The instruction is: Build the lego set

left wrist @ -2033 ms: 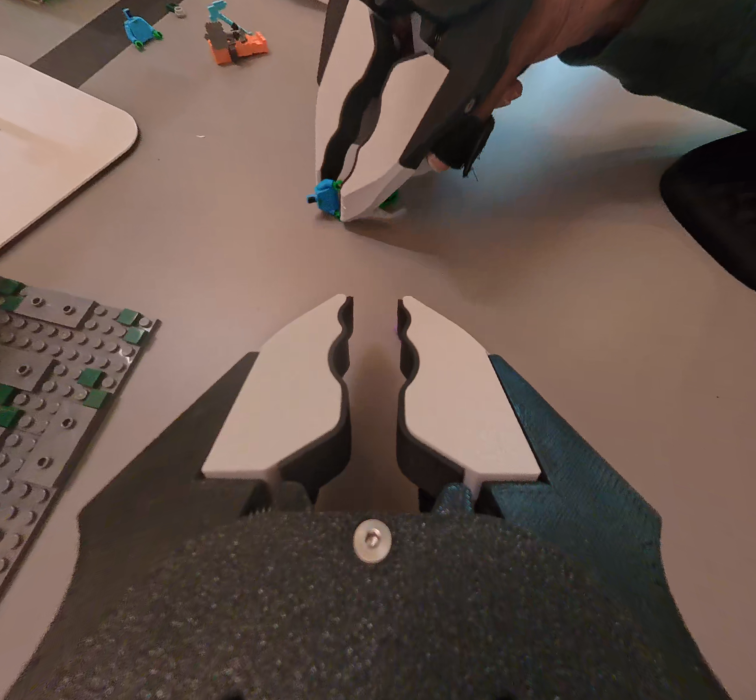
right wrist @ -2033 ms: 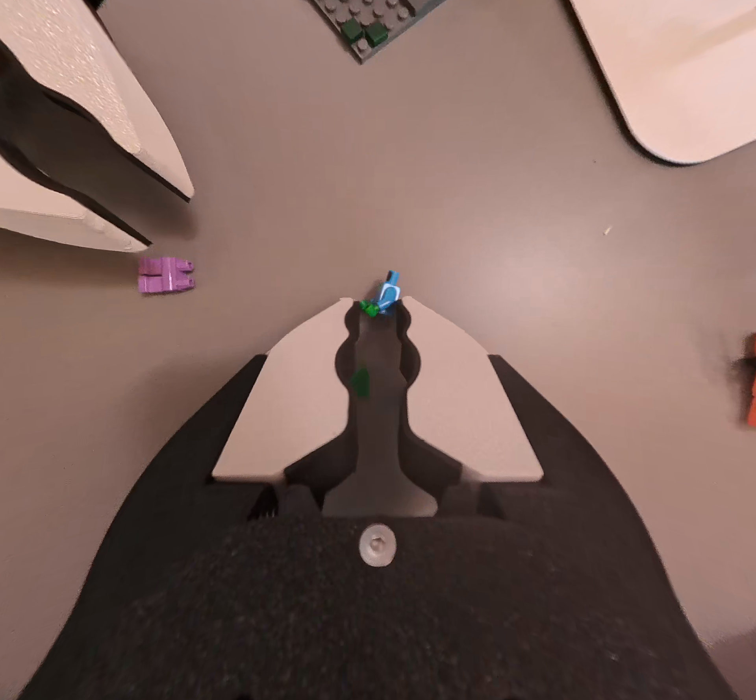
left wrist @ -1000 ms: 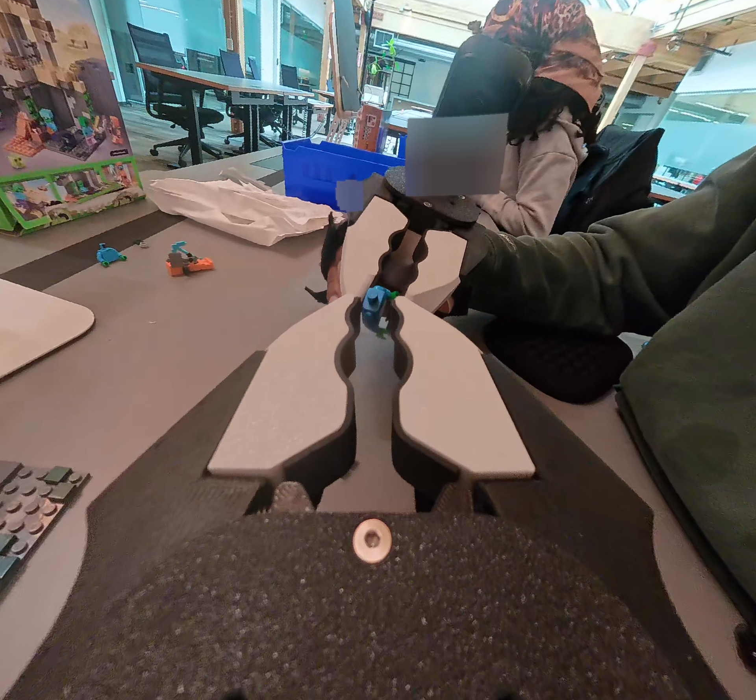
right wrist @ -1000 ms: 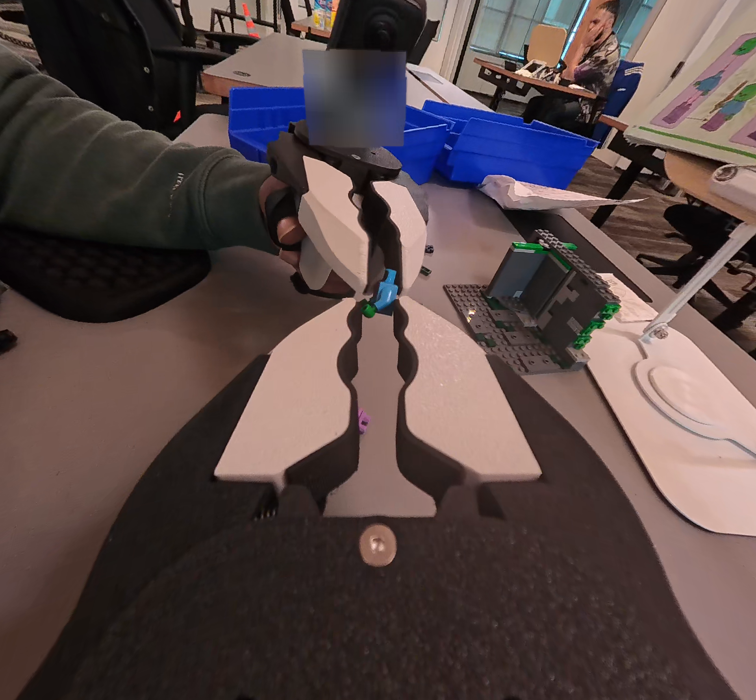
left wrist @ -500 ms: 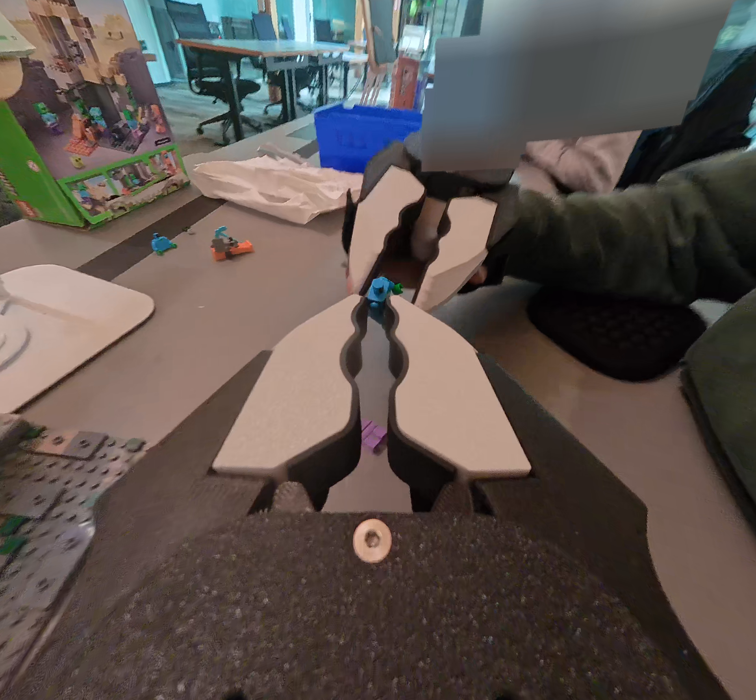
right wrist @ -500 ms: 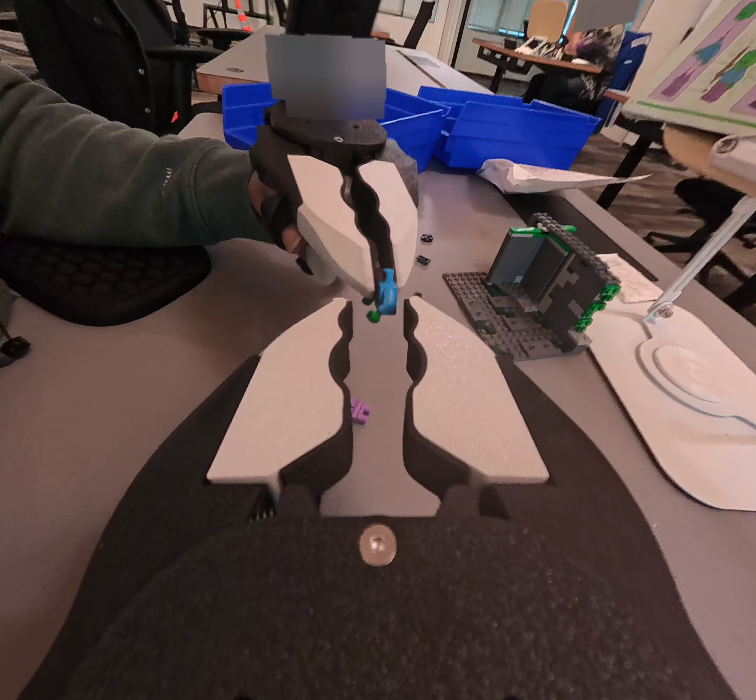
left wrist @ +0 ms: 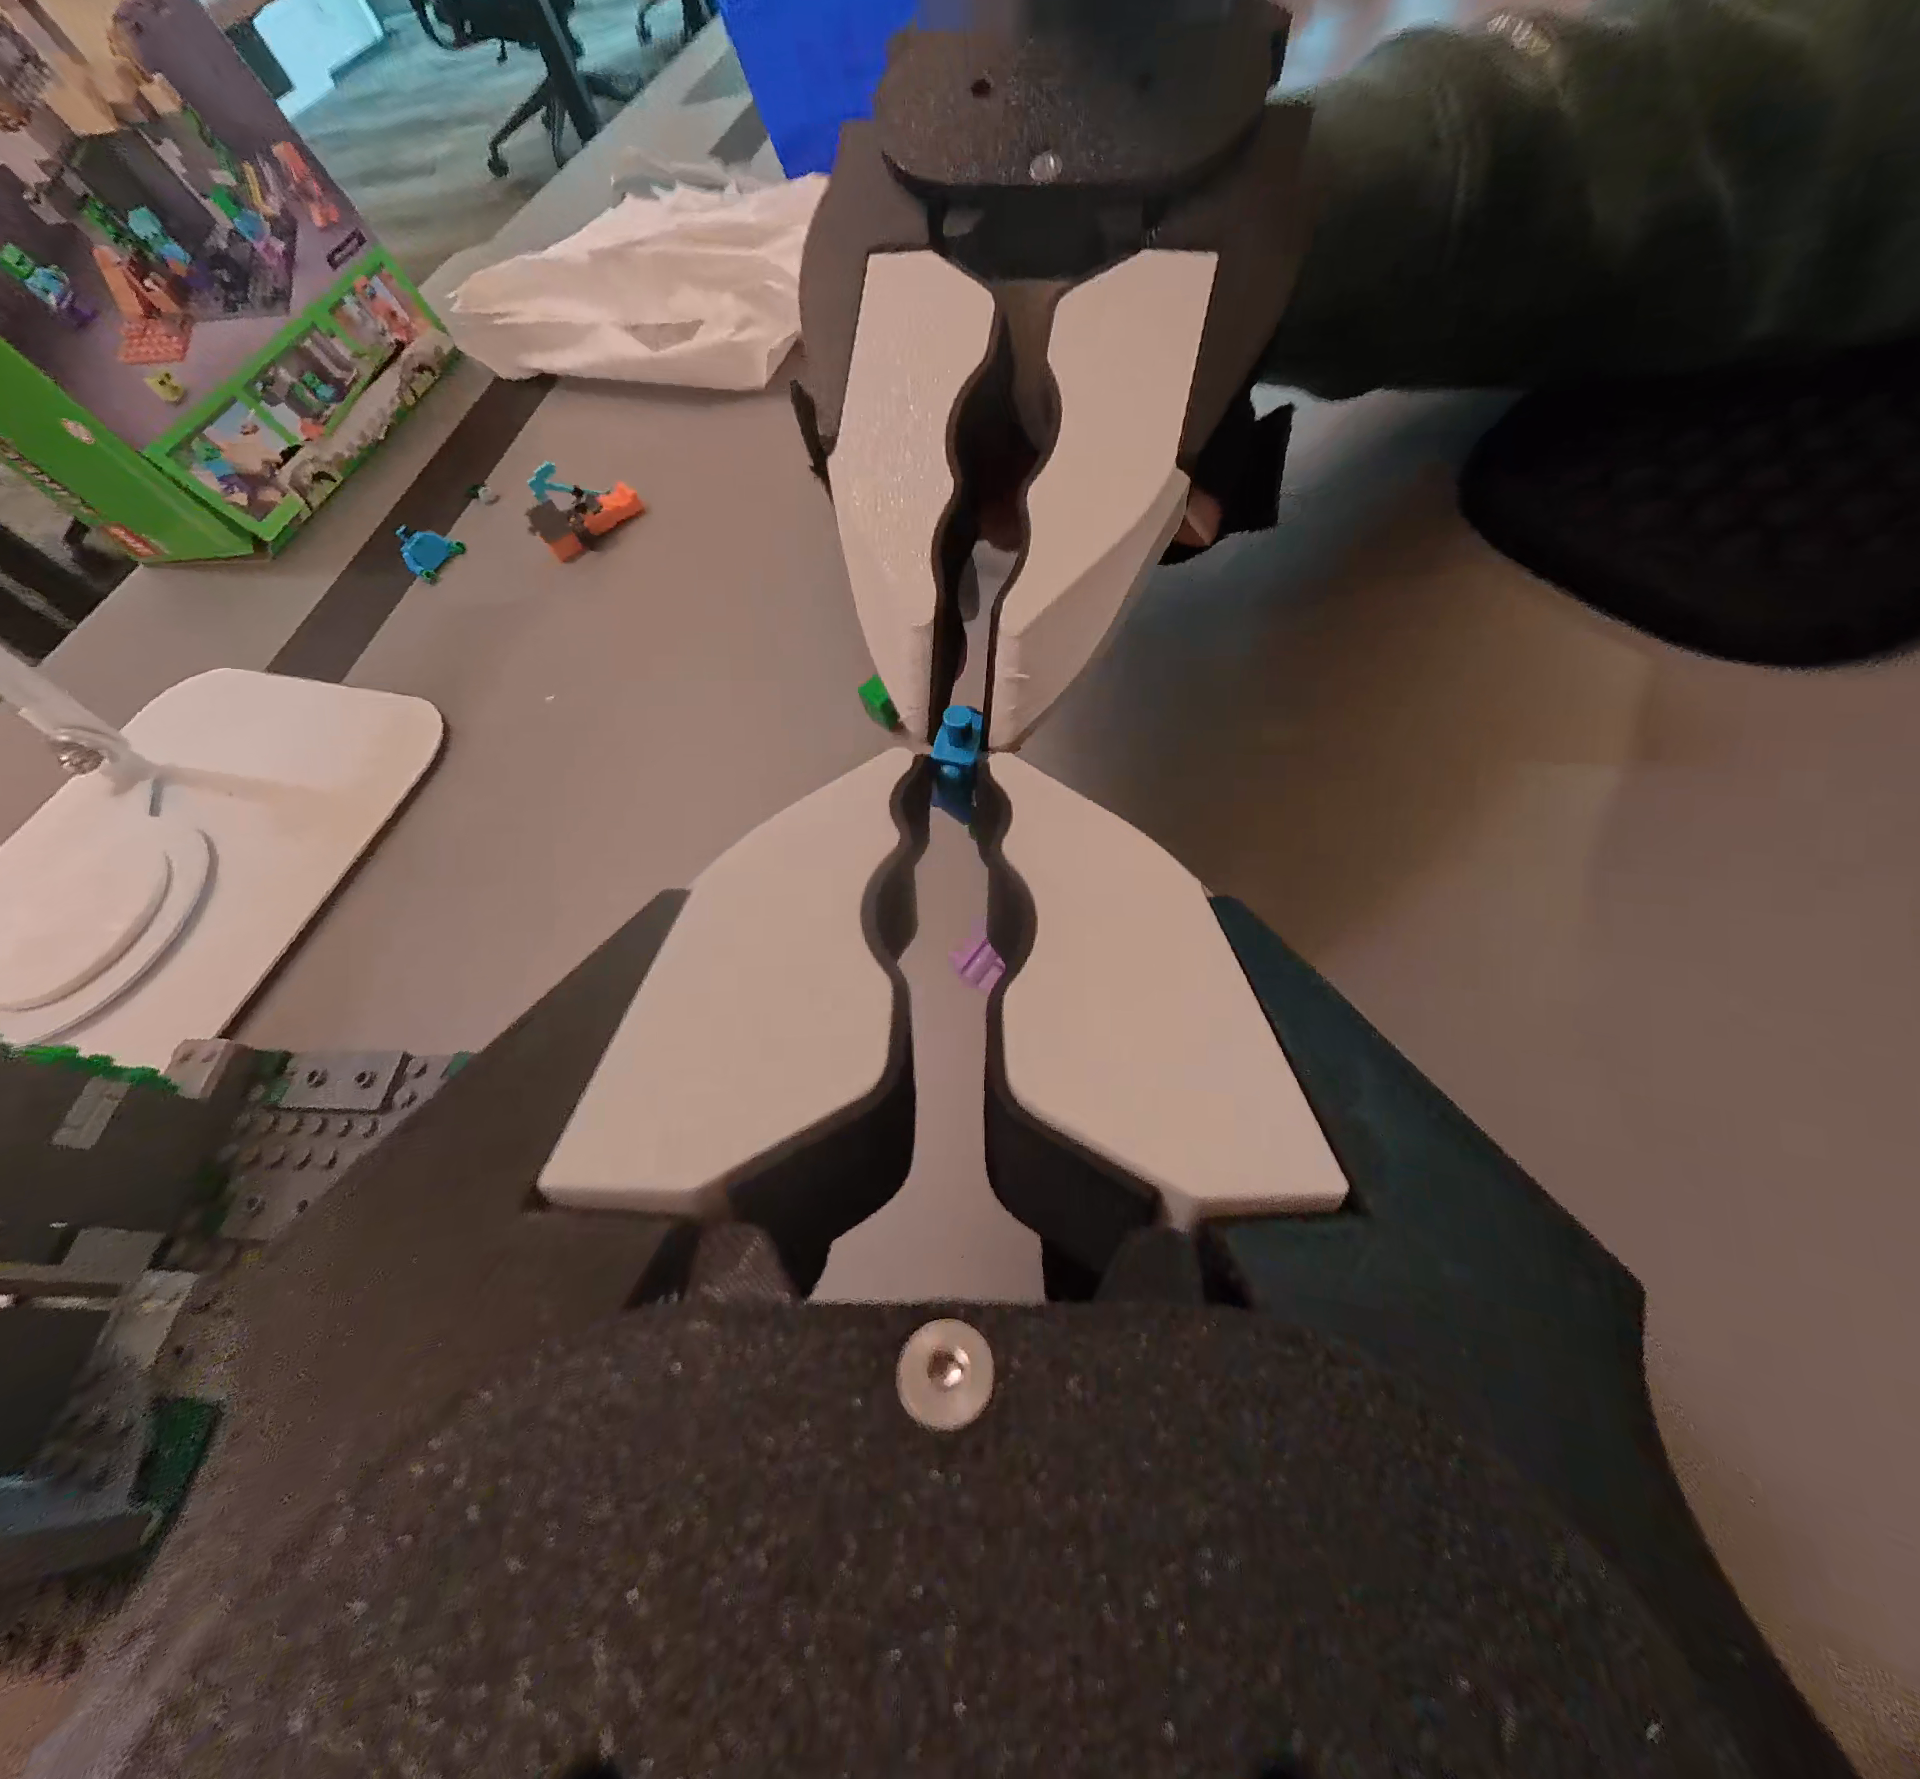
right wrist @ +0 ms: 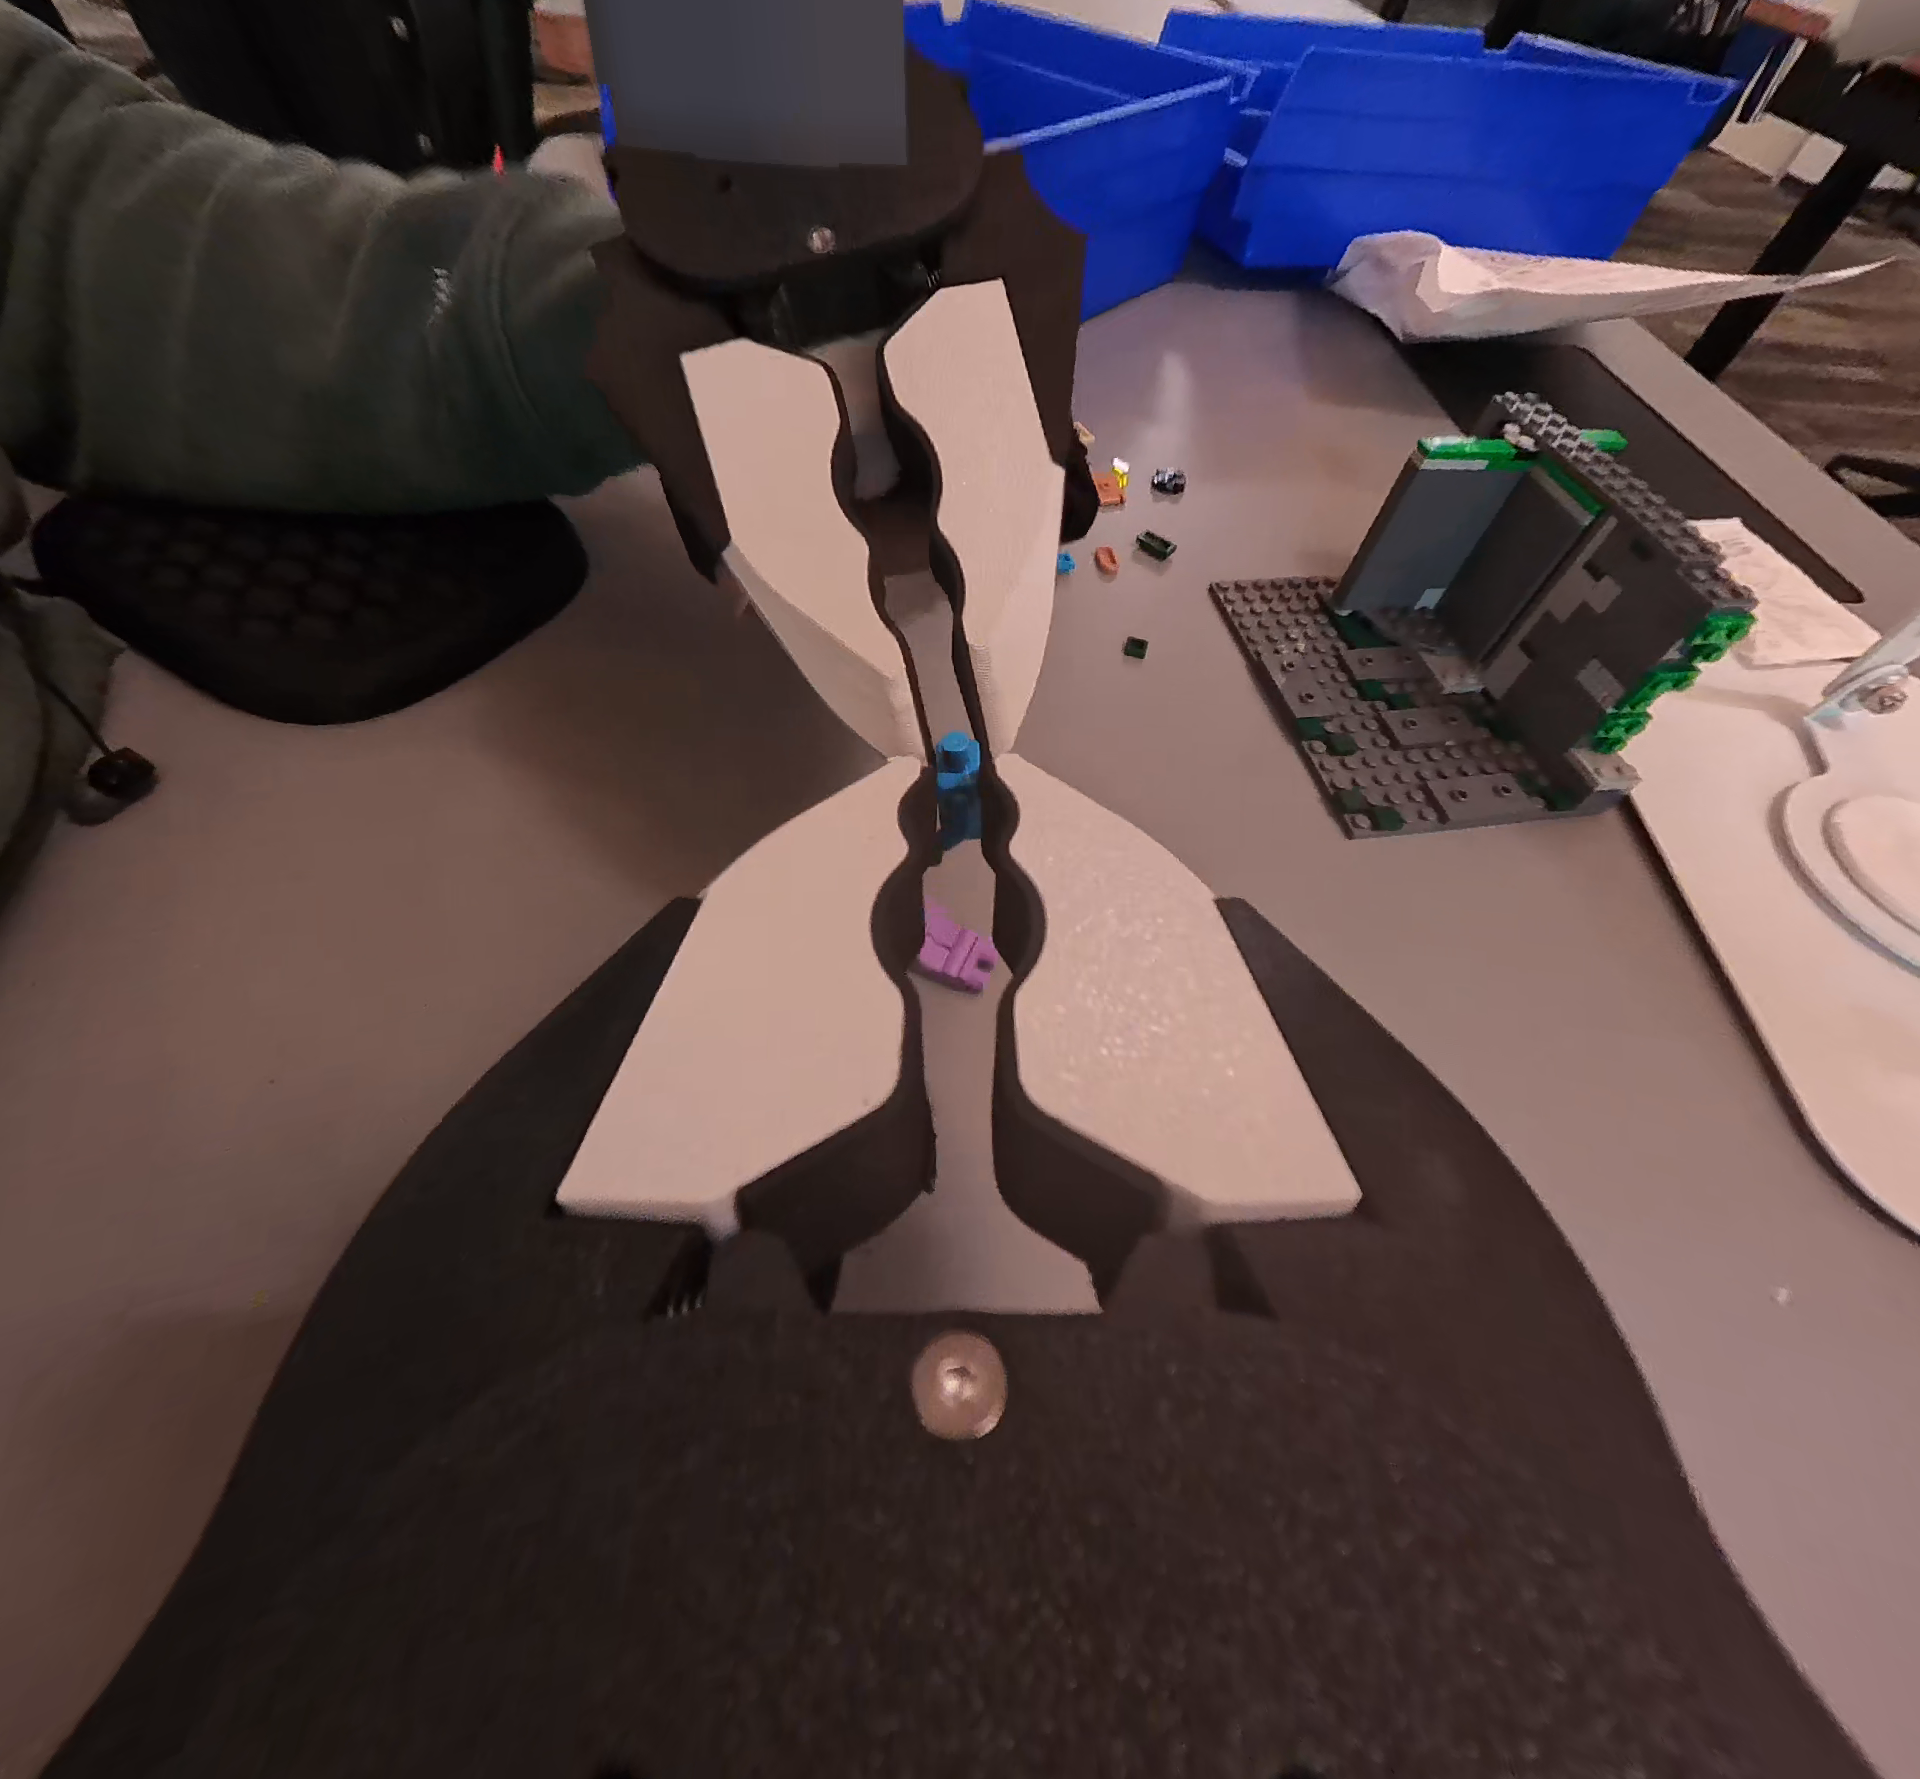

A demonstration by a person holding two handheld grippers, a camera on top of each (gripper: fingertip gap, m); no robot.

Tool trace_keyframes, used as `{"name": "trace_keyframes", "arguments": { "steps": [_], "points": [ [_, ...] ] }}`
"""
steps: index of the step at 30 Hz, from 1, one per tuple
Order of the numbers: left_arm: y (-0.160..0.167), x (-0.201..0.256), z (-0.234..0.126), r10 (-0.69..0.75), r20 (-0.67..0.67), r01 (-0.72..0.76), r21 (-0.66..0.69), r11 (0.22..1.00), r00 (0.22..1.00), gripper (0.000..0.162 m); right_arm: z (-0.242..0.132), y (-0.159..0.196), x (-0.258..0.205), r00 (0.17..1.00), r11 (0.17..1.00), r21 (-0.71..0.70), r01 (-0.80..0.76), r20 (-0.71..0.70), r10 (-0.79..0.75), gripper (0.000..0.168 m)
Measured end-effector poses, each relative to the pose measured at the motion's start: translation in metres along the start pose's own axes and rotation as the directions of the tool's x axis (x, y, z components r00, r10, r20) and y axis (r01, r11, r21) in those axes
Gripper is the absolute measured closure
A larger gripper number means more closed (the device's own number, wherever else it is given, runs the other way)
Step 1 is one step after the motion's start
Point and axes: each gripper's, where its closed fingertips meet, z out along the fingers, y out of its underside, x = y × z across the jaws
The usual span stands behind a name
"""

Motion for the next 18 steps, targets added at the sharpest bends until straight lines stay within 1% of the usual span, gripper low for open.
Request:
{"name": "trace_keyframes", "arguments": {
  "steps": [2, 4, 7, 9, 11, 14, 18],
  "points": [
    [-0.008, 0.001, -0.005, -0.040, -0.032, 0.043, 0.088, 0.995, 0.999, 0.149, -0.004, -0.009, 0.001, 1.000, 0.997, 0.072, -0.027, 0.009, 0.027, 0.161],
    [-0.017, 0.000, -0.011, -0.087, -0.070, 0.098, 0.169, 0.981, 0.994, 0.144, -0.013, -0.024, 0.004, 0.996, 0.978, 0.189, -0.088, 0.036, 0.082, 0.161],
    [-0.035, -0.006, -0.018, -0.155, -0.083, 0.173, 0.299, 0.938, 0.984, 0.143, -0.029, -0.050, 0.005, 0.981, 0.909, 0.370, -0.190, 0.109, 0.160, 0.161],
    [-0.048, -0.005, -0.021, -0.193, -0.119, 0.224, 0.376, 0.899, 0.974, 0.143, -0.035, -0.063, 0.006, 0.973, 0.862, 0.452, -0.229, 0.138, 0.186, 0.161],
    [-0.058, -0.007, -0.023, -0.217, -0.120, 0.248, 0.435, 0.866, 0.969, 0.144, -0.036, -0.069, 0.006, 0.967, 0.834, 0.491, -0.251, 0.154, 0.201, 0.161],
    [-0.072, -0.008, -0.029, -0.258, -0.163, 0.305, 0.510, 0.804, 0.952, 0.146, -0.036, -0.074, 0.006, 0.964, 0.809, 0.525, -0.264, 0.162, 0.210, 0.161],
    [-0.078, -0.010, -0.034, -0.275, -0.166, 0.321, 0.549, 0.772, 0.947, 0.147, -0.037, -0.080, 0.005, 0.964, 0.784, 0.560, -0.267, 0.160, 0.214, 0.161]
  ]
}}
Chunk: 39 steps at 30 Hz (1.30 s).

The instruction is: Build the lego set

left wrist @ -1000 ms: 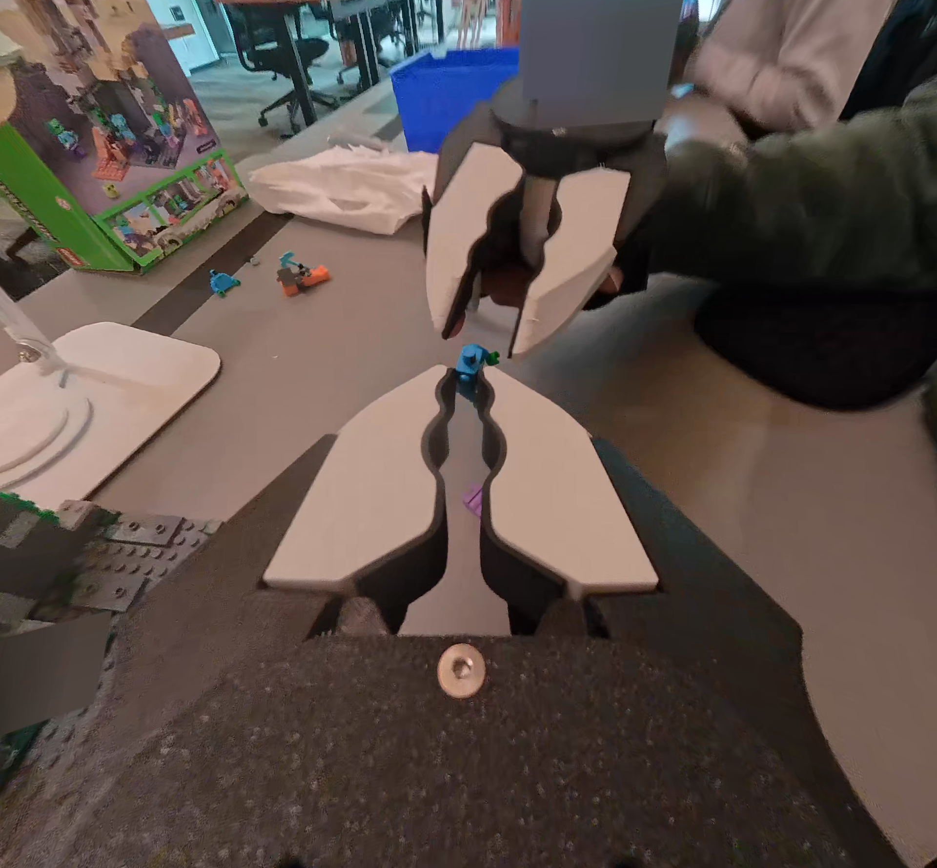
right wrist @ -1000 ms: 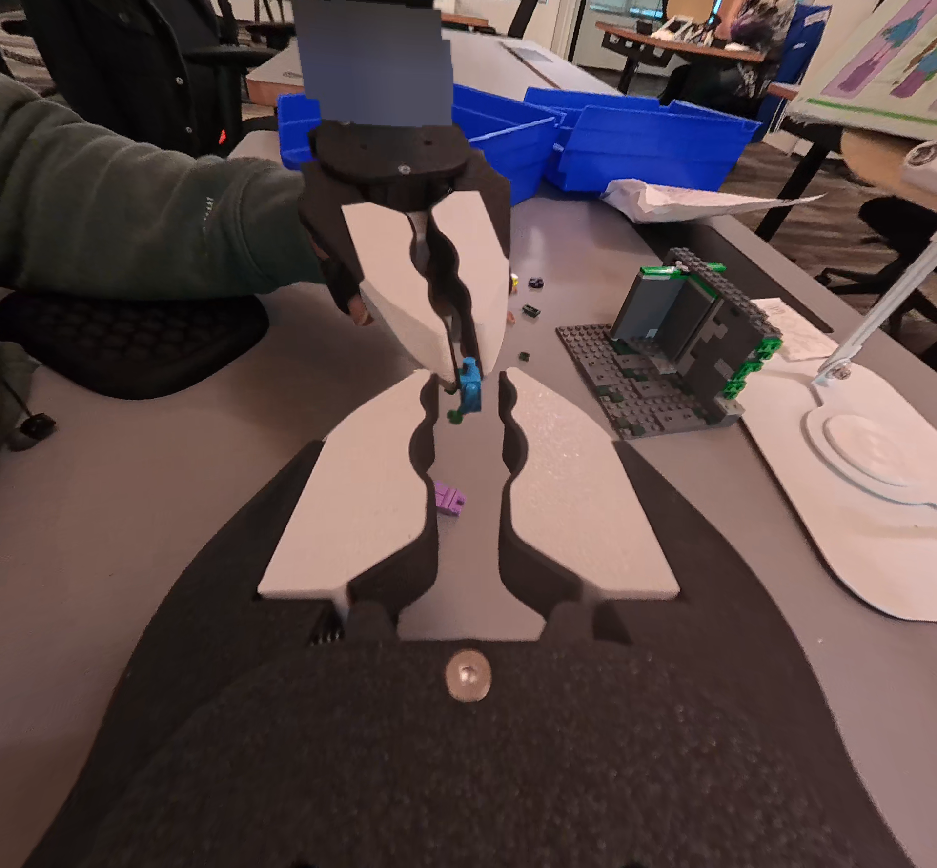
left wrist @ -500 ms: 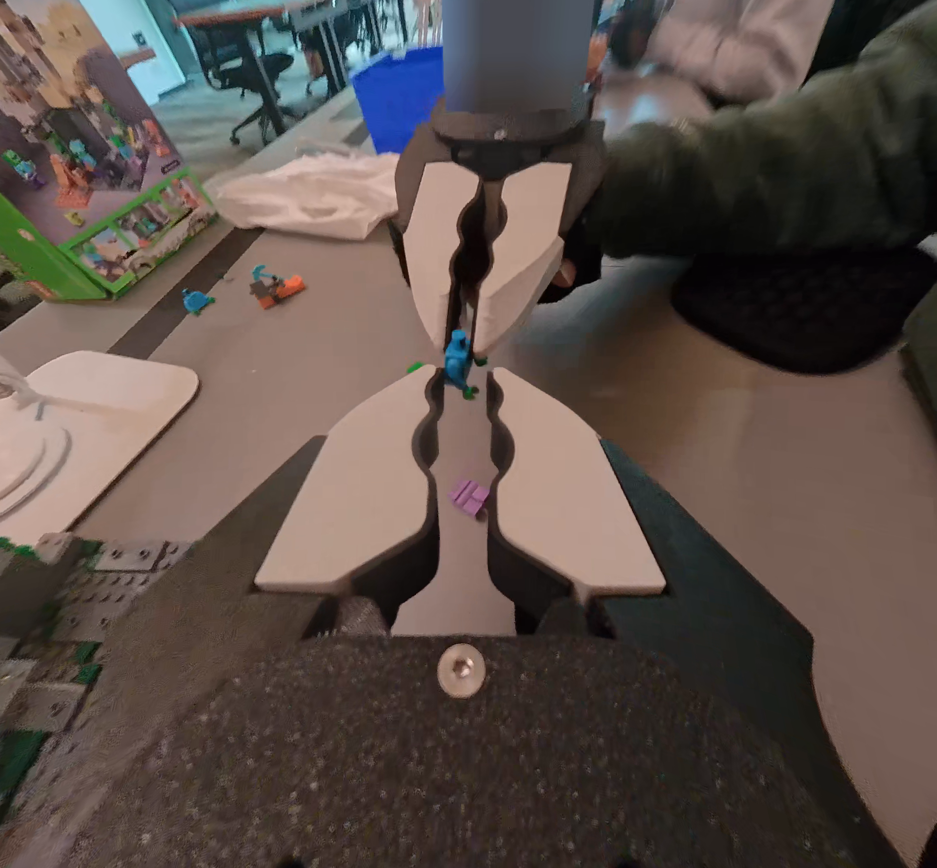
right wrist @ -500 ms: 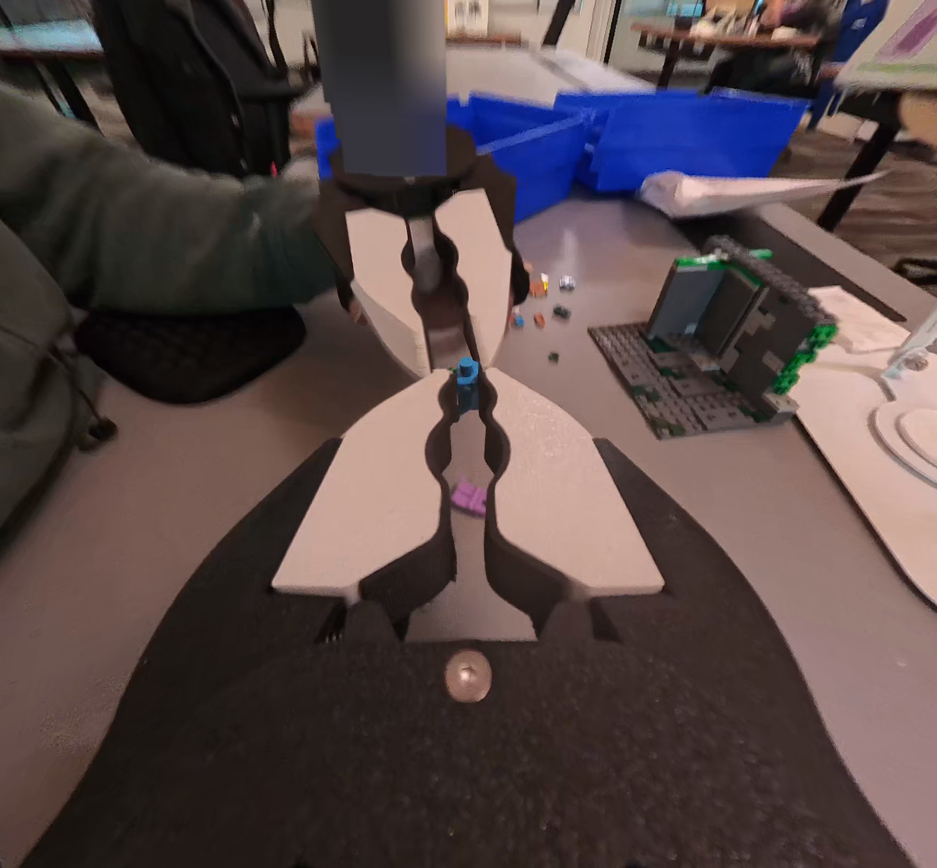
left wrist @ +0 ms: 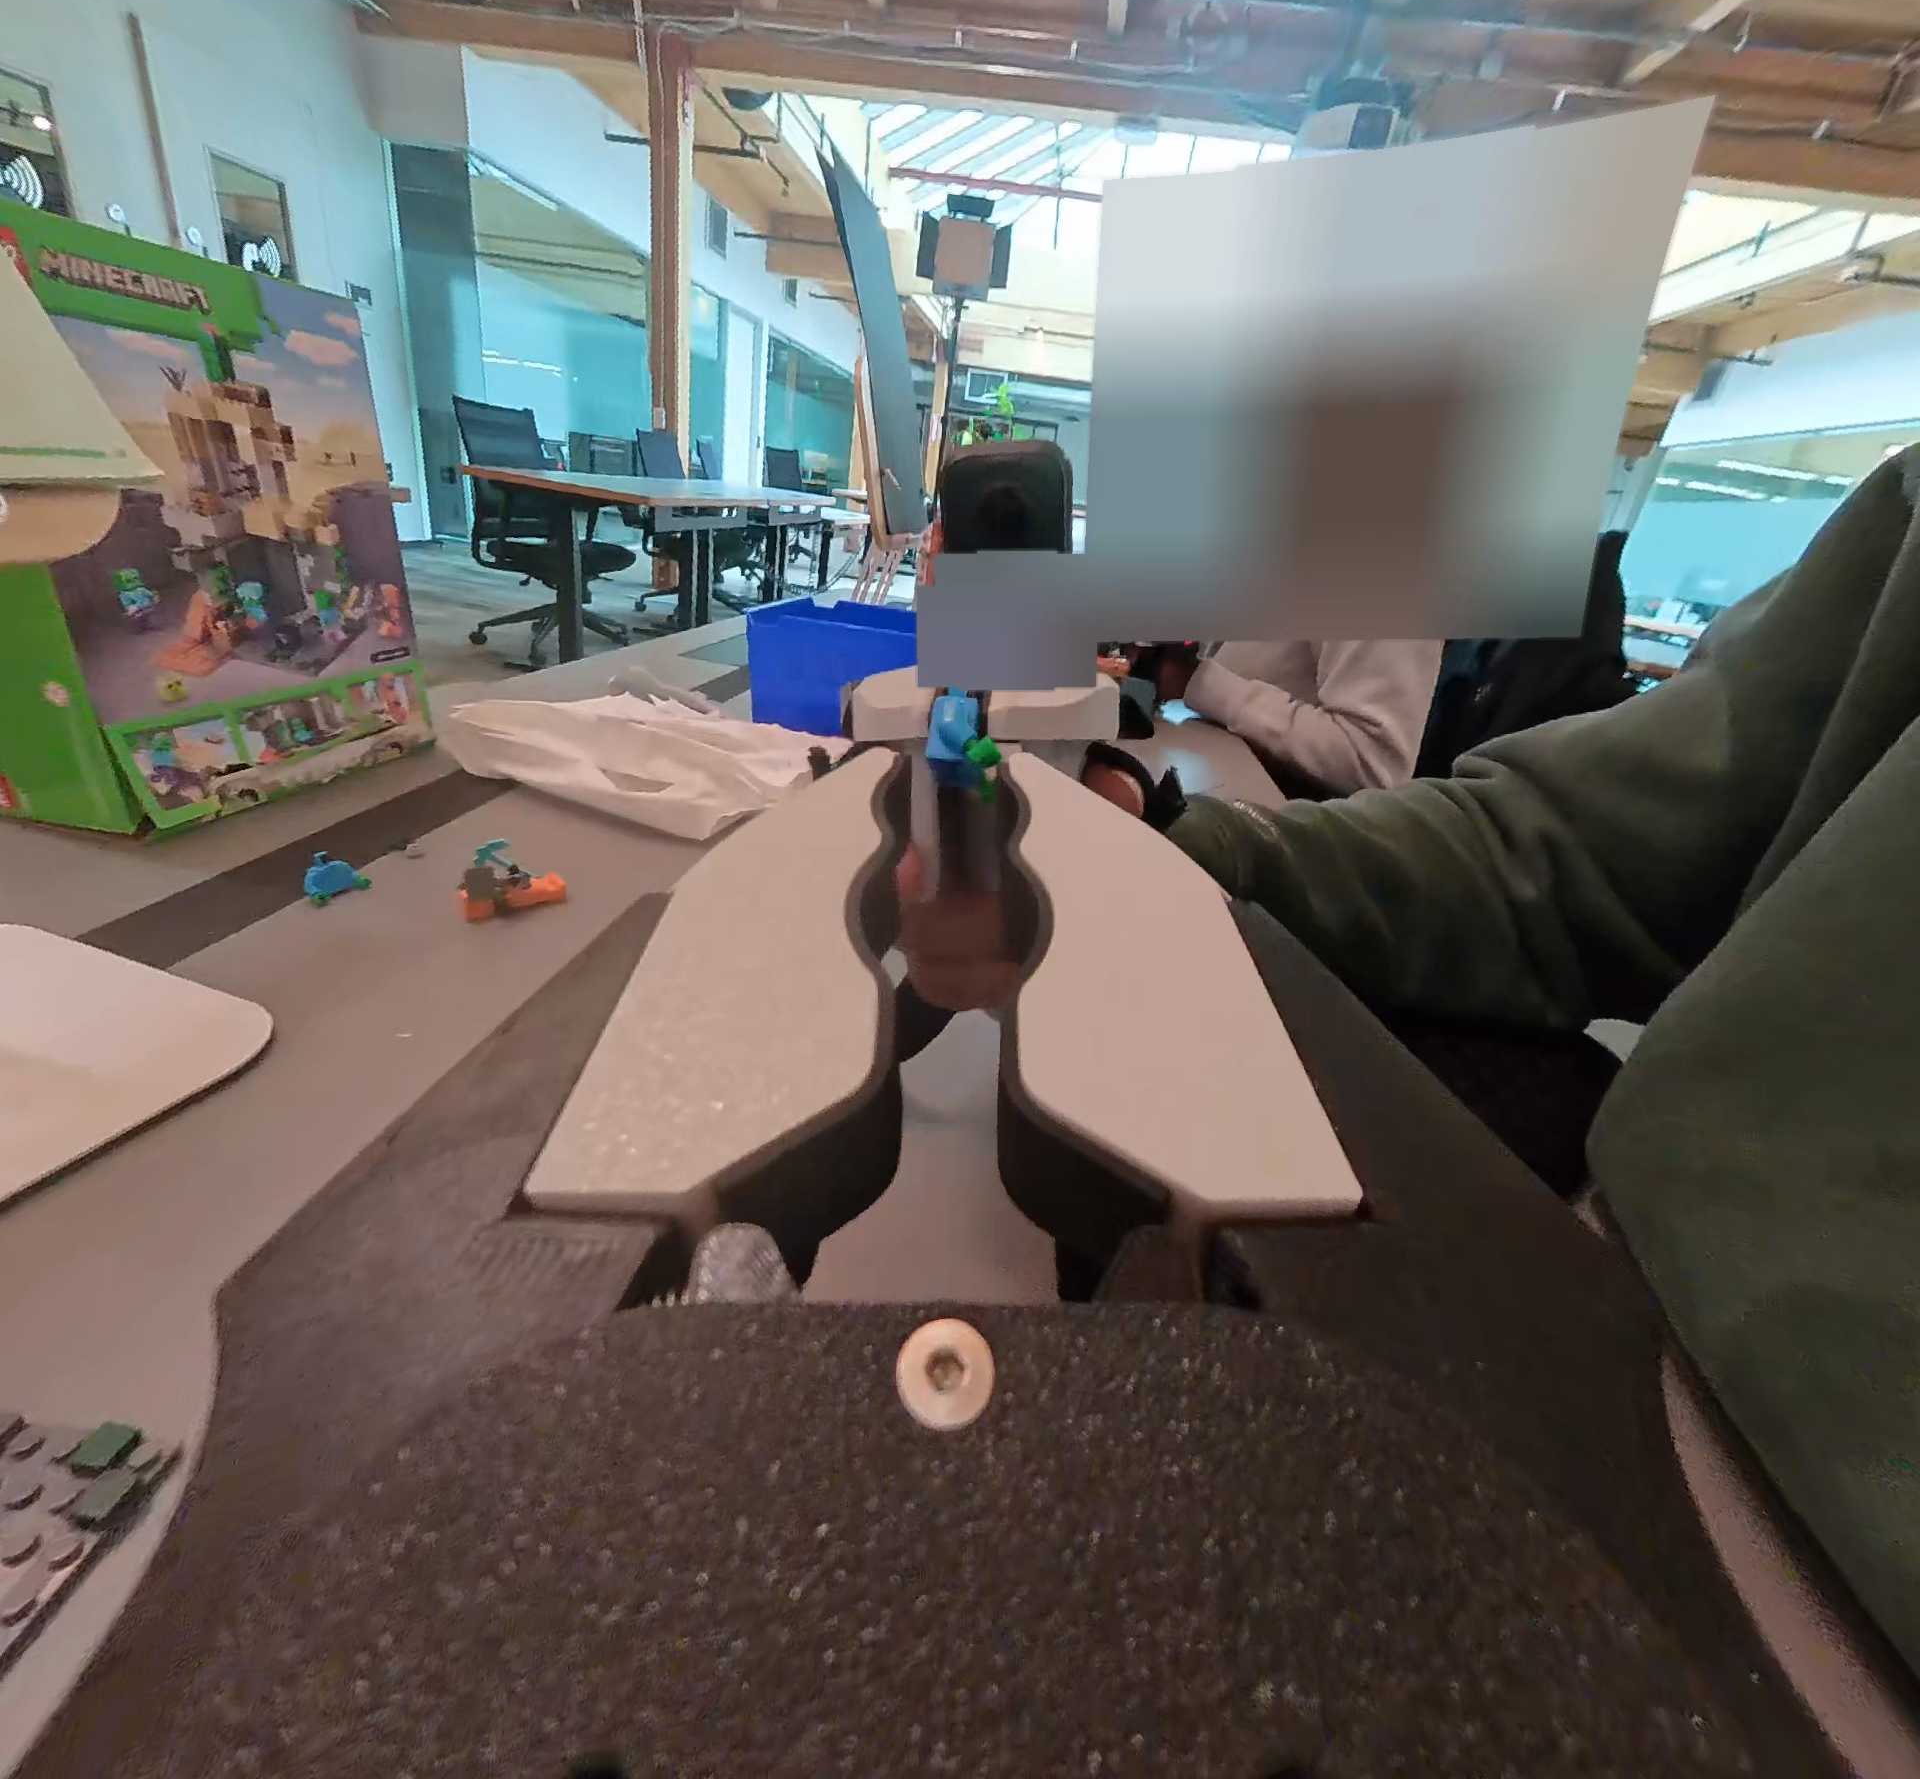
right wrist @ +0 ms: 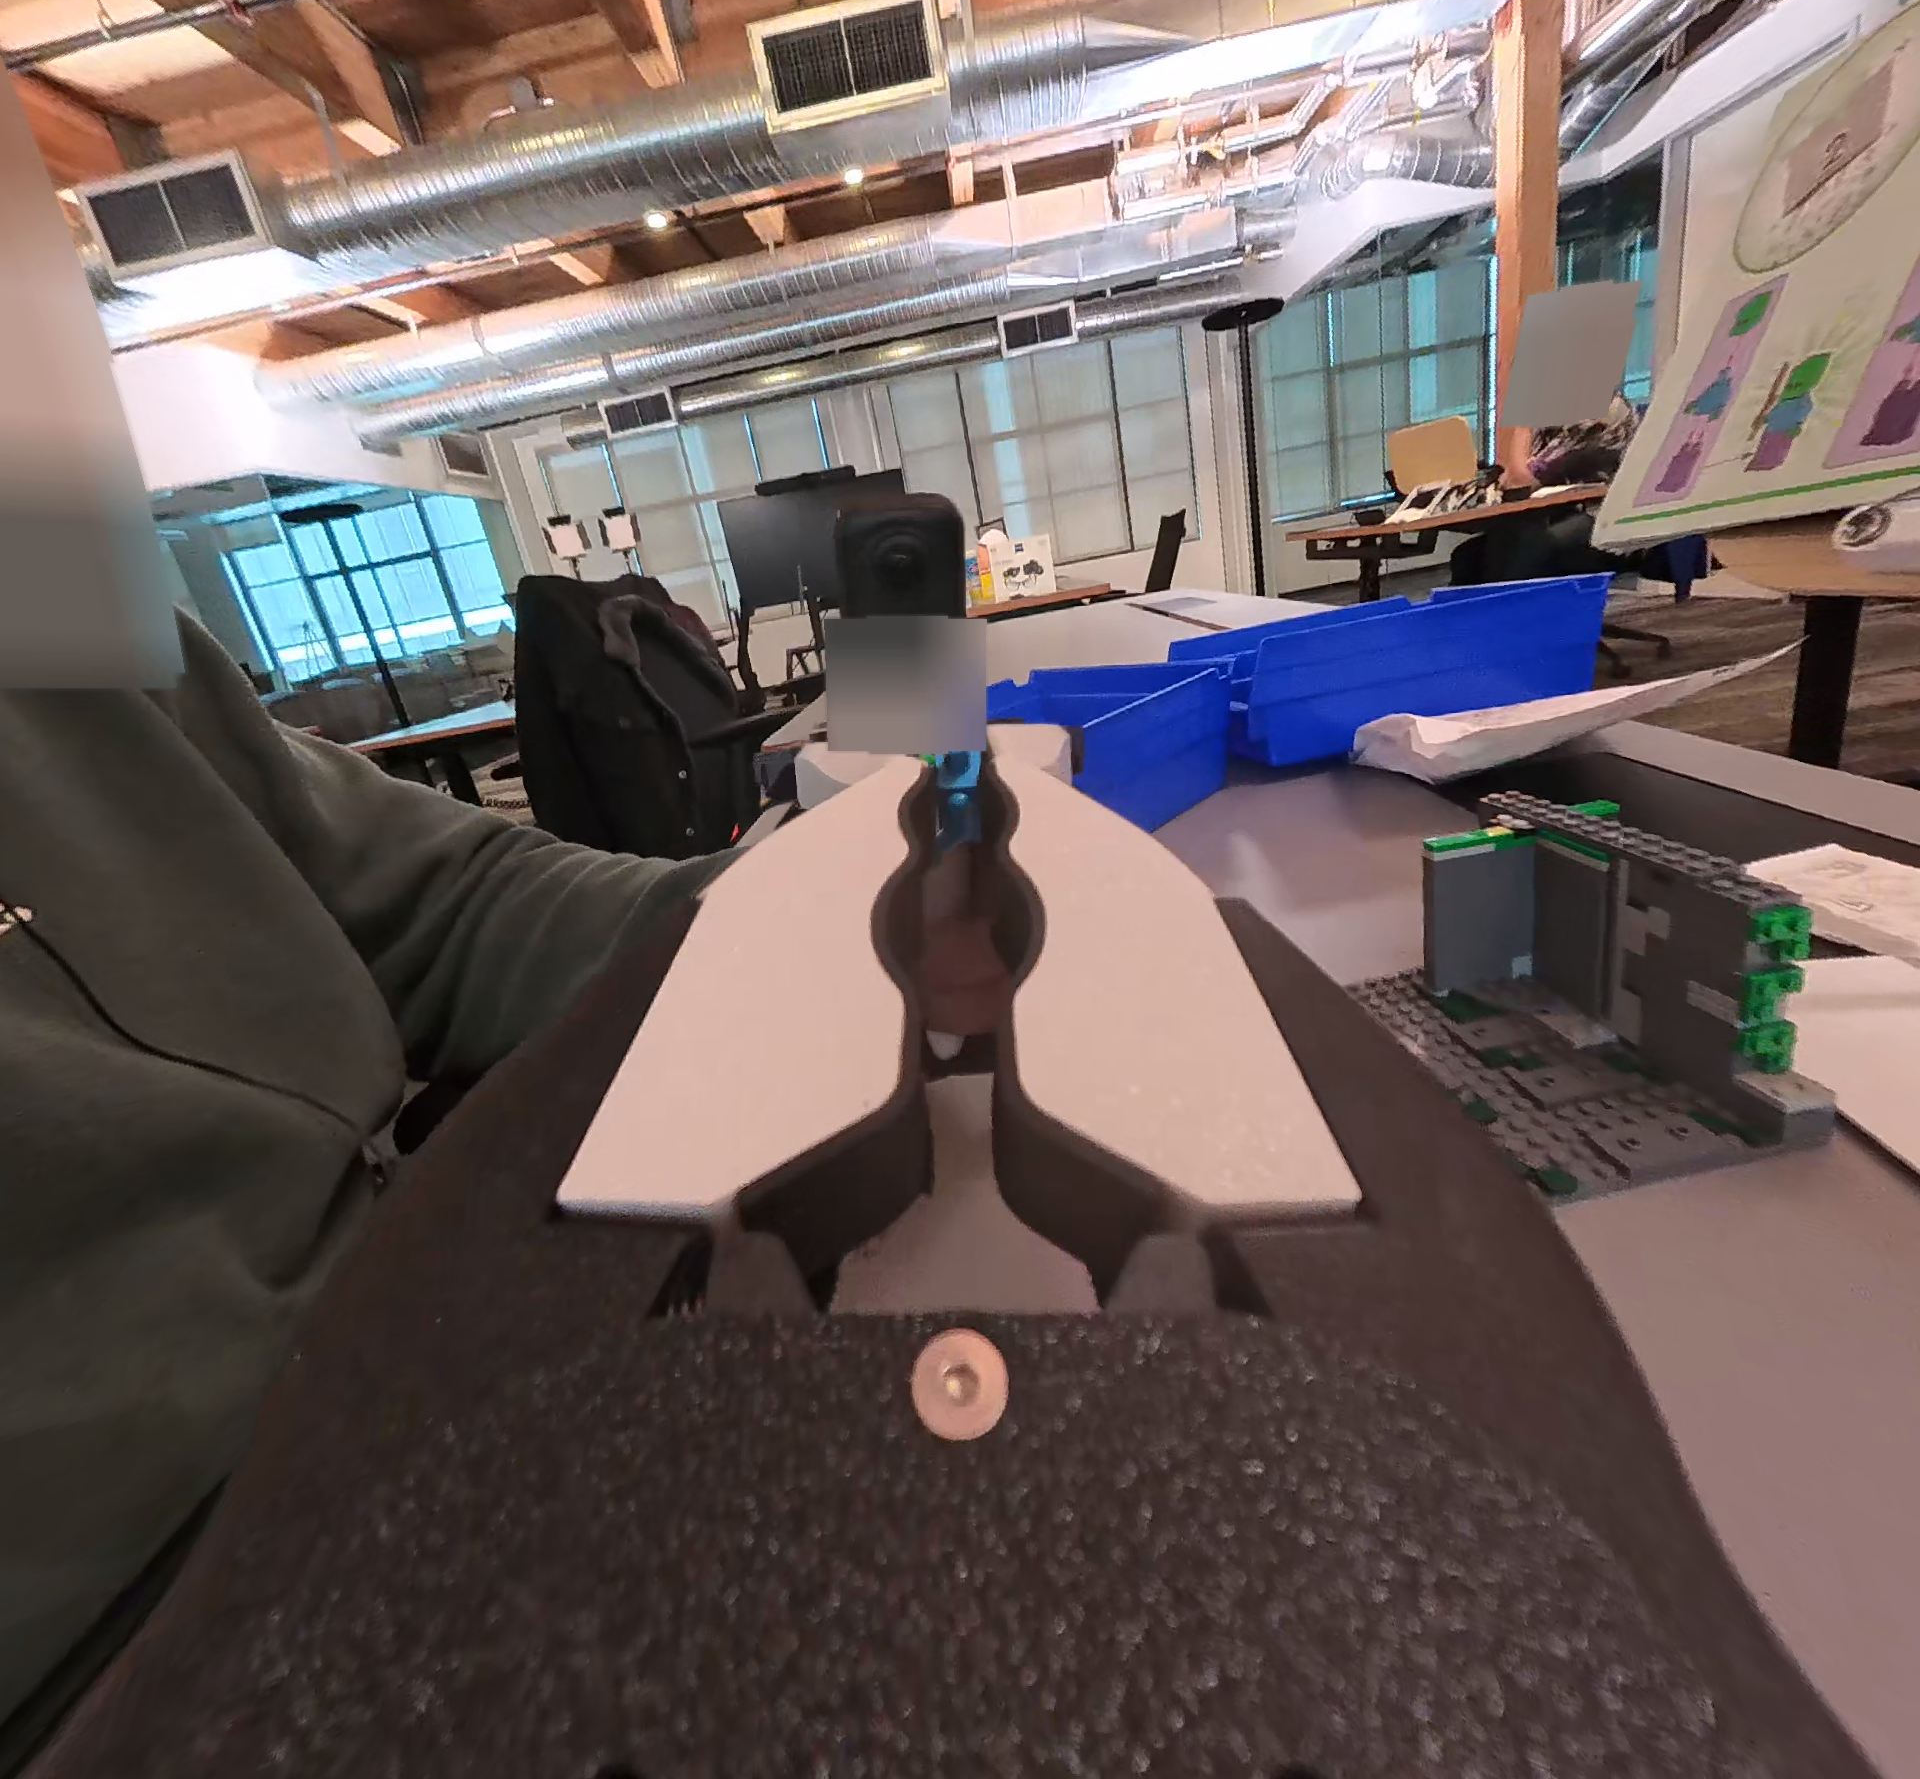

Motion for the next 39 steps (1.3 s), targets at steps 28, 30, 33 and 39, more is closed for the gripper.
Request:
{"name": "trace_keyframes", "arguments": {
  "steps": [28, 30, 33, 39],
  "points": [
    [0.003, -0.023, -0.011, 0.000, 0.112, 0.005, -0.043, 0.999, 0.994, 0.154, -0.059, 0.019, 0.067, 0.918, 0.896, -0.444, 0.001, -0.354, -0.176, 0.155],
    [0.009, -0.029, -0.013, 0.003, 0.132, 0.006, -0.067, 0.998, 0.991, 0.154, -0.086, 0.042, 0.078, 0.881, 0.788, -0.614, -0.037, -0.392, -0.264, 0.155],
    [0.017, -0.032, -0.011, -0.001, 0.145, 0.015, -0.096, 0.995, 0.989, 0.154, -0.111, 0.077, 0.085, 0.867, 0.672, -0.724, -0.155, -0.426, -0.259, 0.154],
    [0.030, -0.032, -0.007, 0.019, 0.147, 0.005, -0.160, 0.987, 0.989, 0.154, -0.115, 0.110, 0.085, 0.872, 0.571, -0.780, -0.256, -0.441, -0.212, 0.154]
  ]
}}
